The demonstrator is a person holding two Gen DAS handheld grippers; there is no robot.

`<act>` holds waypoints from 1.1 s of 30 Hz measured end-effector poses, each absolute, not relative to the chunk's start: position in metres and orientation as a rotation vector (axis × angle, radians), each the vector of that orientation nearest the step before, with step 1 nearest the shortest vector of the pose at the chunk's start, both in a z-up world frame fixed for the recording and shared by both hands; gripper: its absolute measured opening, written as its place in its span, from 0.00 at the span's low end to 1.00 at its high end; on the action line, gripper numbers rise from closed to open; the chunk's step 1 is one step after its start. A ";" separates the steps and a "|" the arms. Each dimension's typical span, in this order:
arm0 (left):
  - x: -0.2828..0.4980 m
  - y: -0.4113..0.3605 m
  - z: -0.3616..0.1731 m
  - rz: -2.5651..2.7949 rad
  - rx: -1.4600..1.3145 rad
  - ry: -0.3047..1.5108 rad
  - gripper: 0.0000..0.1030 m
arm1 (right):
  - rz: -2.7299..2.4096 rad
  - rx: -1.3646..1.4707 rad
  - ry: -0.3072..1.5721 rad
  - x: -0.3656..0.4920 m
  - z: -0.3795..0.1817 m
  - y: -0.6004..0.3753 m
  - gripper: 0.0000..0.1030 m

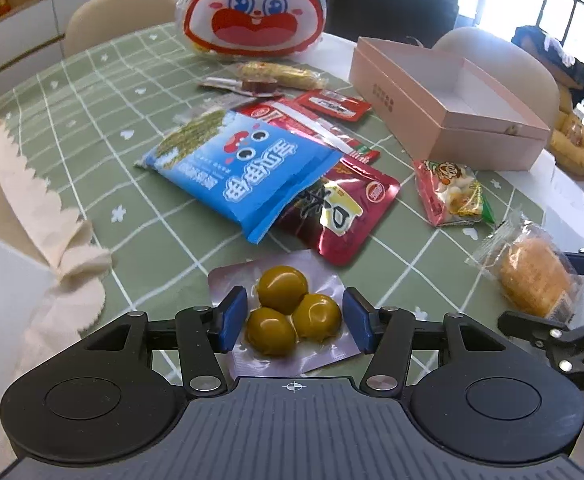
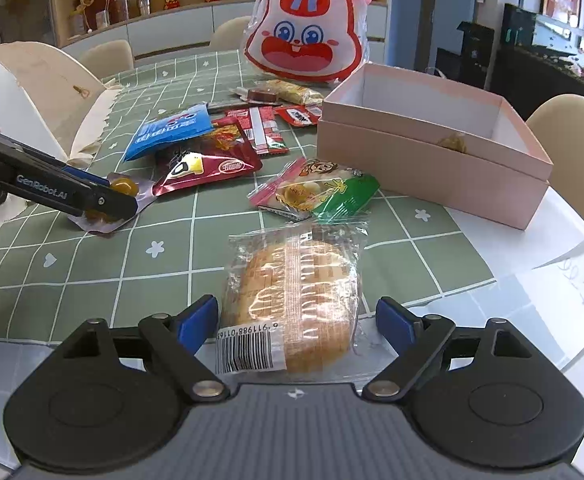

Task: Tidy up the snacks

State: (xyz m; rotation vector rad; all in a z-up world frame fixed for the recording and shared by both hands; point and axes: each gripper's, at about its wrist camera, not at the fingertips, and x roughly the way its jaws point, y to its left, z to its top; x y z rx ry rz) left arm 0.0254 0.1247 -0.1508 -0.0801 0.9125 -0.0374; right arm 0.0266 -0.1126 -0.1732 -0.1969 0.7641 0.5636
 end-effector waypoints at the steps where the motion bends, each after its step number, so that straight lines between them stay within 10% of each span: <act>1: 0.022 0.122 -0.151 -0.037 -0.068 0.907 0.56 | 0.563 -0.198 0.770 0.028 -0.172 -0.112 0.81; 5: 0.016 0.111 -0.150 -0.040 -0.013 0.902 0.54 | 0.581 -0.219 0.791 0.034 -0.165 -0.111 0.56; 14: -0.006 0.090 -0.139 -0.081 -0.009 0.911 0.49 | 0.608 -0.115 0.730 0.029 -0.119 -0.144 0.54; 16: -0.012 0.083 -0.135 -0.087 -0.006 0.901 0.10 | 0.615 -0.119 0.705 0.024 -0.110 -0.150 0.54; 33: -0.020 0.075 -0.122 -0.082 -0.111 0.935 0.11 | 0.609 -0.150 0.711 -0.007 -0.119 -0.173 0.54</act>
